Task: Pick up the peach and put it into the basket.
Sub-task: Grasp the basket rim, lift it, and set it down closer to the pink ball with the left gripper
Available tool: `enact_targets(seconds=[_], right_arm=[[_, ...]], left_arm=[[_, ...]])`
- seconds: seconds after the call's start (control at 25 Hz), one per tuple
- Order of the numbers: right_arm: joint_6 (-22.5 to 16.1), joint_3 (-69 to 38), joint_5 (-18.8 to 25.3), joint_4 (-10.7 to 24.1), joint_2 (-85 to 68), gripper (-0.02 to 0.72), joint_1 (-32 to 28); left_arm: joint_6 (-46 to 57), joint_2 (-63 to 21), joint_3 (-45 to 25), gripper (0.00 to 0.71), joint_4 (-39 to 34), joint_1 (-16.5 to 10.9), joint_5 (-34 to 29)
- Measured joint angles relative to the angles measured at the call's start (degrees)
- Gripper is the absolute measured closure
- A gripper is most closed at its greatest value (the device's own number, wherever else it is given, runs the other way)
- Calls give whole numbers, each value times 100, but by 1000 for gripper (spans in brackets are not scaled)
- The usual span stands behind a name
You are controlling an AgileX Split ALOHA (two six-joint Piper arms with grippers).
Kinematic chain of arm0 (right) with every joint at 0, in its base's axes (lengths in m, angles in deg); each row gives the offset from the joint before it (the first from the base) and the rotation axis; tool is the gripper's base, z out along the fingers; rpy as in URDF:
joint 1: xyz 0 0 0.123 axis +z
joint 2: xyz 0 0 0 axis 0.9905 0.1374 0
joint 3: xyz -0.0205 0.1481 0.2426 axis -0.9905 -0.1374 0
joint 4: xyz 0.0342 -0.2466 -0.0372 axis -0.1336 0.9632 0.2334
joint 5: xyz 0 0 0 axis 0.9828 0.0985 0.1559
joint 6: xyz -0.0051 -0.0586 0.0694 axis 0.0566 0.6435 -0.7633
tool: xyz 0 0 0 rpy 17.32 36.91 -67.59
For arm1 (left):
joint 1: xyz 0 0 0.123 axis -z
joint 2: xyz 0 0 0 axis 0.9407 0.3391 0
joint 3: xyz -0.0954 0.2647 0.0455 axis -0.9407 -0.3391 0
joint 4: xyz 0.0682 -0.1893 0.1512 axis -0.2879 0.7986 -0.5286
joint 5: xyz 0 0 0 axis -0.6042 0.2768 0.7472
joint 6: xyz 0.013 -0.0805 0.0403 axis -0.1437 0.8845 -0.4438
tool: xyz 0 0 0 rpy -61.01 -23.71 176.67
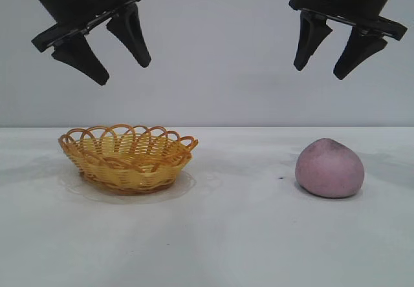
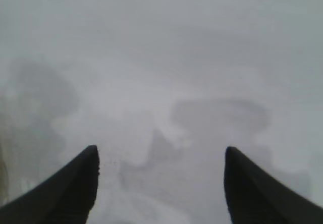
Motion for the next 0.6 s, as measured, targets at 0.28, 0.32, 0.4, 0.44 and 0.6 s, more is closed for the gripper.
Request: enact_targets(seconds=[0.28,0.32,0.4,0.44,0.6], right_arm=[[0,0,0,0,0,260,0],[0,0,0,0,0,260,0],[0,0,0,0,0,260,0],[0,0,0,0,0,260,0],[0,0,0,0,0,260,0]], left_arm=[[-10,0,0,230,0,0,0],[-10,0,0,230,0,0,0],[-10,0,0,230,0,0,-13],[-43,0,0,230,-13,0,-58],[-158,0,29,230,-433,0,-349]])
